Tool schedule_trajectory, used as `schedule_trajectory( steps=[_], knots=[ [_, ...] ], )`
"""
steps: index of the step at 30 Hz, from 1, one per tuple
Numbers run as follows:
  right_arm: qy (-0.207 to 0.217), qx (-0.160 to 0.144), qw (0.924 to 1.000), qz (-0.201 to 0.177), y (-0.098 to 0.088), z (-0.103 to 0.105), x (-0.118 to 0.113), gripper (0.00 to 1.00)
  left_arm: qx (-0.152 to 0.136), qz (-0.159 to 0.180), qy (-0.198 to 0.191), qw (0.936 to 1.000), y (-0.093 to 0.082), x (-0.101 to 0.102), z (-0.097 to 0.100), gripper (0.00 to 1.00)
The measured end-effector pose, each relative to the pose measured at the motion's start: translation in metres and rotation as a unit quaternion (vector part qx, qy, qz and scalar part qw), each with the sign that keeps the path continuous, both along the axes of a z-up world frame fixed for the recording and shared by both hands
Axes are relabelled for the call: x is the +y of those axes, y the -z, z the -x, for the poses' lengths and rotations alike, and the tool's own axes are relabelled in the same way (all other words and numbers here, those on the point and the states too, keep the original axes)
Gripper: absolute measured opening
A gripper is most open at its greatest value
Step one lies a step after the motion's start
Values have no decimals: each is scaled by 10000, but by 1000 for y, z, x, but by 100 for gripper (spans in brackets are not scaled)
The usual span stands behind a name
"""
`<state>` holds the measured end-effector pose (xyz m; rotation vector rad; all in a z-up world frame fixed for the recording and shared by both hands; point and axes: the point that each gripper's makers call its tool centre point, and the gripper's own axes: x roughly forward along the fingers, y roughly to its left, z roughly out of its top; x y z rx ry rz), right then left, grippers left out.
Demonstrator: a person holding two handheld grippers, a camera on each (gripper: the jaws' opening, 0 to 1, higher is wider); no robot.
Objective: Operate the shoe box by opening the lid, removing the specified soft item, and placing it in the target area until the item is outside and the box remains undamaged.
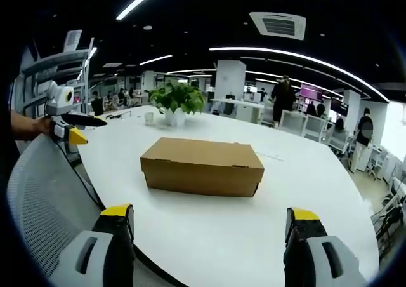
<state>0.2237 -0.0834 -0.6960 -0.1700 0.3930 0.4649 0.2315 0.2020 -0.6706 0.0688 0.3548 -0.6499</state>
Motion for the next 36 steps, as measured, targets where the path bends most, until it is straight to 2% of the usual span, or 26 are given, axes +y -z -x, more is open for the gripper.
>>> schedule_trajectory(
  steps=[32, 36],
  knots=[
    [77, 38, 10000, 13, 0, 0, -3, 100, 88, -91, -18, 9999, 2, -1, 1, 100],
    [125, 50, 9999, -33, 0, -1, -4, 100, 170, -102, -21, 9998, 5, -1, 1, 100]
  ],
)
